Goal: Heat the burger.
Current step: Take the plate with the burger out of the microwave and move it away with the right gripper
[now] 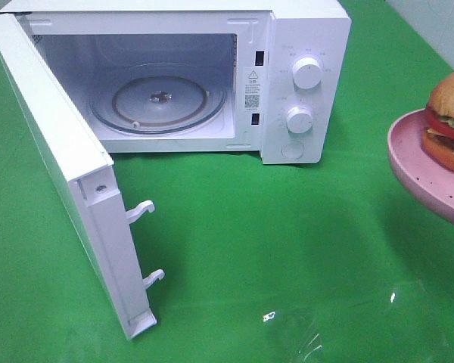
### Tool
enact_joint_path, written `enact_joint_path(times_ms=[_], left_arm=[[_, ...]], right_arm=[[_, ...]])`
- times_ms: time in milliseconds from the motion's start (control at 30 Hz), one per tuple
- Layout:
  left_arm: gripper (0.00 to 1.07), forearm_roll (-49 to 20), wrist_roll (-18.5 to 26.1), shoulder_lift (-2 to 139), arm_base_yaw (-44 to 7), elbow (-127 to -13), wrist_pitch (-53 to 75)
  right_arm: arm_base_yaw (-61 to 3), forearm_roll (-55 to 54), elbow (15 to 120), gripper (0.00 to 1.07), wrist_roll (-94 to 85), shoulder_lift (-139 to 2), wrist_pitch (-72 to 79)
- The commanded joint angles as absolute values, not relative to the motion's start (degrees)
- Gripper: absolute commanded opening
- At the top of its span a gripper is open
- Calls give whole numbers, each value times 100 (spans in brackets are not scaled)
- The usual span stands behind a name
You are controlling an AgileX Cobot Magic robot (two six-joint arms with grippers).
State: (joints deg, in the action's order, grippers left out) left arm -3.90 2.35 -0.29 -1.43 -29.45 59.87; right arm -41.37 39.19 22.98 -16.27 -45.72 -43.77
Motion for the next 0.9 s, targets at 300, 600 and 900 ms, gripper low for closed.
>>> enact_joint_path(times_ms=[300, 600, 900], left_arm=[[98, -430, 223, -63, -120, -2928, 5930], [98, -430, 223, -63, -120, -2928, 5930], [98, -430, 223, -63, -120, -2928, 5930]], right_arm=[[-4131, 4681, 2343, 0, 327, -4498, -4979], [-4131, 5139, 2349, 0, 1793, -4618, -5288], [-4131, 5243, 2378, 0, 2653, -5265, -5111]])
